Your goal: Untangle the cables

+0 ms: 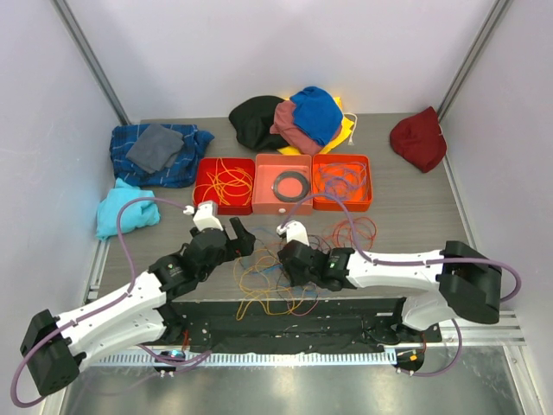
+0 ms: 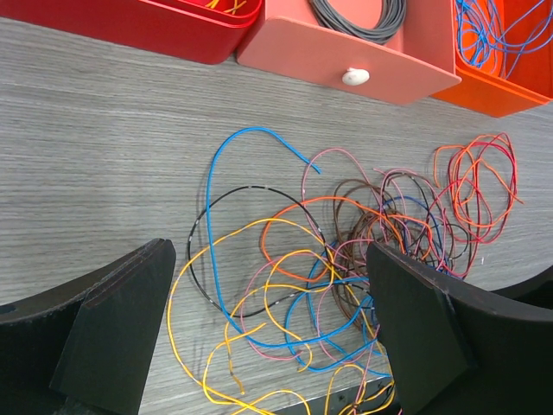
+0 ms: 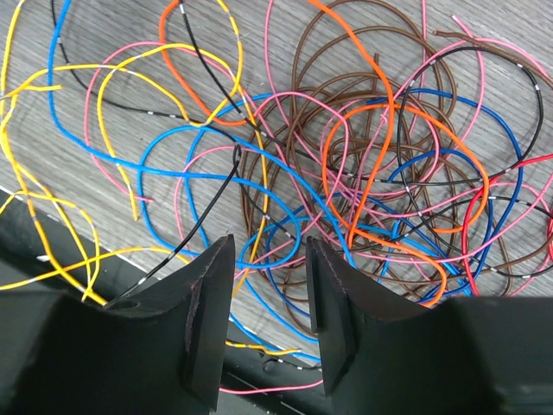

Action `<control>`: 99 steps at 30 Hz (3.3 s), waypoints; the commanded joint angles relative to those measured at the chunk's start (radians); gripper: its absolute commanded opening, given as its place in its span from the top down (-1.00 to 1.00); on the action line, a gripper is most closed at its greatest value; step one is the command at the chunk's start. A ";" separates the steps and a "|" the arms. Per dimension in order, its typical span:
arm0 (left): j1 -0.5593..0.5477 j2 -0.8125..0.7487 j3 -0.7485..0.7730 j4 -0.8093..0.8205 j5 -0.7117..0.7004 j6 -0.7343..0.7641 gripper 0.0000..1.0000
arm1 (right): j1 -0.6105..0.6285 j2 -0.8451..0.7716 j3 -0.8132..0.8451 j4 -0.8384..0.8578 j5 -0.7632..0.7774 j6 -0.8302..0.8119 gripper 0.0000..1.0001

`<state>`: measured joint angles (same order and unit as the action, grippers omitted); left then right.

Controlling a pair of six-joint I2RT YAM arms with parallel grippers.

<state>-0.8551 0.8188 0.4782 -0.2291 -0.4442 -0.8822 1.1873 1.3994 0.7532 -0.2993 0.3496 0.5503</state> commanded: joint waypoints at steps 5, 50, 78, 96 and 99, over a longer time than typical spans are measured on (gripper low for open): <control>0.004 -0.021 0.008 0.024 -0.014 -0.006 -0.96 | 0.003 0.078 0.021 0.089 0.043 -0.032 0.08; 0.004 -0.092 -0.053 0.398 0.160 0.038 -0.99 | 0.024 -0.369 0.820 -0.478 0.603 -0.260 0.99; 0.002 -0.213 -0.084 0.275 0.127 0.035 -0.99 | -0.598 -0.191 0.914 -0.412 0.234 -0.300 0.99; 0.002 -0.521 -0.133 0.025 0.002 0.052 -1.00 | -0.787 0.136 0.897 -0.222 0.095 -0.240 0.99; 0.002 -0.537 -0.142 0.014 0.001 0.043 -0.99 | -0.788 0.148 0.897 -0.218 0.094 -0.239 0.98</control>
<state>-0.8551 0.3019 0.3473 -0.1951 -0.4129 -0.8486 0.4076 1.5501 1.6253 -0.5850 0.4461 0.2955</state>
